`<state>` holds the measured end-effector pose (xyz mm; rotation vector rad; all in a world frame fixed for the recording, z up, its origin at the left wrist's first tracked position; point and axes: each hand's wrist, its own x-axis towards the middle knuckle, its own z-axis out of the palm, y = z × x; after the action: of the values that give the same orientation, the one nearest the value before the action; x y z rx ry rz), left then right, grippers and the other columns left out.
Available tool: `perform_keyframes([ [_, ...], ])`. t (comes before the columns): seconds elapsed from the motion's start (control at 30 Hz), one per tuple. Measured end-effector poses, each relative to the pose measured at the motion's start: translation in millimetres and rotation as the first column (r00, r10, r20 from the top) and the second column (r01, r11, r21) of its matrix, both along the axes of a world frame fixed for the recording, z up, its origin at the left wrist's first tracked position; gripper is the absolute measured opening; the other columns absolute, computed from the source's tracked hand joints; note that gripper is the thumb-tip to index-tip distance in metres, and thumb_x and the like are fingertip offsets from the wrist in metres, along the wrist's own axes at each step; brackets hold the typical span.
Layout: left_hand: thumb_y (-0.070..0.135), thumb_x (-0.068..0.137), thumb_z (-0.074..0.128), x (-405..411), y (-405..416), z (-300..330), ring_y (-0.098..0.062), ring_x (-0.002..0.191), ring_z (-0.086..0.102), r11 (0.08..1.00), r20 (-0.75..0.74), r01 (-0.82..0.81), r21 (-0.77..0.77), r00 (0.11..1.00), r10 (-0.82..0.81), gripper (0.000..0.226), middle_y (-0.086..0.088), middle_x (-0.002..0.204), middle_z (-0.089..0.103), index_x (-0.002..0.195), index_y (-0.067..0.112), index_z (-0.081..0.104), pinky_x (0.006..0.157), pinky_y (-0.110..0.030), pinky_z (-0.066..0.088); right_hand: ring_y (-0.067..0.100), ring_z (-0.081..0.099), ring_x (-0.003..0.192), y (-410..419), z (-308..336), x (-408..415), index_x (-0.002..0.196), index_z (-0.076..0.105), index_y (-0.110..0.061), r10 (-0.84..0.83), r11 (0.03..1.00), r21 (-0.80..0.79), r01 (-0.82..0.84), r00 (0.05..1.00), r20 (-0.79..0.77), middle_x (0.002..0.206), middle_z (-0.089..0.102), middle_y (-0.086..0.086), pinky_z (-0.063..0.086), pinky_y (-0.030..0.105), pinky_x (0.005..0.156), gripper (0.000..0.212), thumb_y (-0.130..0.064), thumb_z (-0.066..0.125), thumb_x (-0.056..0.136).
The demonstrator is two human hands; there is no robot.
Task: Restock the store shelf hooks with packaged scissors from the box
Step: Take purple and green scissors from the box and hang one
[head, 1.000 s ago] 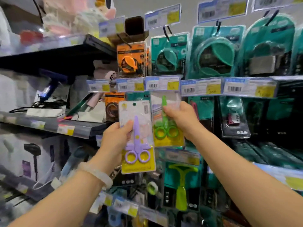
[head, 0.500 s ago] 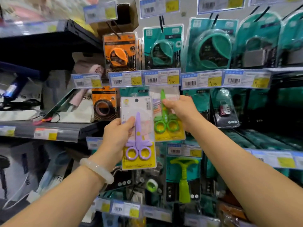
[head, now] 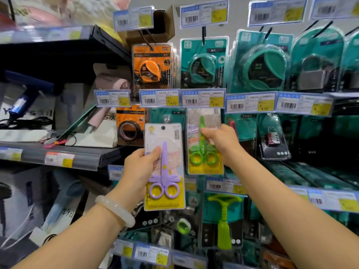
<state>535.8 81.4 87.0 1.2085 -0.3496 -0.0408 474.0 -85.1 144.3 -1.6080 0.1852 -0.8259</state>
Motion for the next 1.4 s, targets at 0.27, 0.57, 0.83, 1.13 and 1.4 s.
perform_keyframes([
  [0.27,0.014,0.09,0.059,-1,1,0,-0.021,0.067,0.067,1.0,0.007,0.004,-0.013,1.0,-0.004,0.011,-0.007,0.079,0.07,0.081,0.01,0.063,0.069,-0.038,0.055,0.016,0.058,0.067,6,9,-10,0.094,0.063,-0.003,0.052,0.991,0.126,-0.045,0.997,-0.055,0.075,0.063,0.002,0.048,0.03,0.058,0.012,-0.009,0.065,0.084],
  [0.57,0.013,0.09,0.059,2,0,0,-0.027,0.075,0.066,1.0,-0.001,-0.008,-0.003,1.0,0.008,0.009,-0.012,0.087,0.069,0.083,0.008,0.062,0.071,-0.041,0.055,0.023,0.056,0.093,-14,9,13,0.119,0.045,-0.001,-0.224,0.962,-0.202,0.186,0.957,-0.183,0.11,0.056,0.01,0.047,0.034,0.083,0.038,-0.018,0.06,0.089],
  [0.83,0.011,0.089,0.06,0,-13,3,-0.021,0.066,0.067,0.999,0.009,0.024,-0.024,1.0,-0.023,0.009,-0.007,0.079,0.07,0.081,0.009,0.063,0.062,-0.035,0.056,0.025,0.058,0.091,-32,1,37,0.13,0.038,-0.001,-0.454,0.799,-0.587,0.135,0.775,-0.44,0.118,0.055,0.015,0.04,0.025,0.066,0.048,-0.034,0.046,0.096],
  [1.13,0.008,0.088,0.061,-13,-59,11,-0.033,0.081,0.065,0.993,0.004,0.113,-0.025,0.994,-0.113,0.008,-0.018,0.088,0.068,0.081,0.006,0.062,0.082,-0.053,0.054,0.013,0.058,0.073,-14,-18,-13,0.104,0.059,-0.01,-0.066,0.898,-0.437,0.05,0.998,-0.021,0.08,0.061,-0.001,0.051,0.031,0.071,0.026,-0.033,0.055,0.091],
  [1.4,0.03,0.073,0.061,-13,-89,38,-0.042,0.095,0.064,0.994,0.175,0.109,-0.03,0.979,-0.102,0.024,-0.032,0.104,0.063,0.081,0.008,0.06,0.087,-0.062,0.048,0.014,0.06,0.076,-32,-2,-8,0.092,0.061,-0.01,-0.066,0.961,-0.253,0.107,0.984,0.166,0.084,0.065,0.007,0.049,0.025,0.067,0.007,-0.016,0.058,0.09],
])
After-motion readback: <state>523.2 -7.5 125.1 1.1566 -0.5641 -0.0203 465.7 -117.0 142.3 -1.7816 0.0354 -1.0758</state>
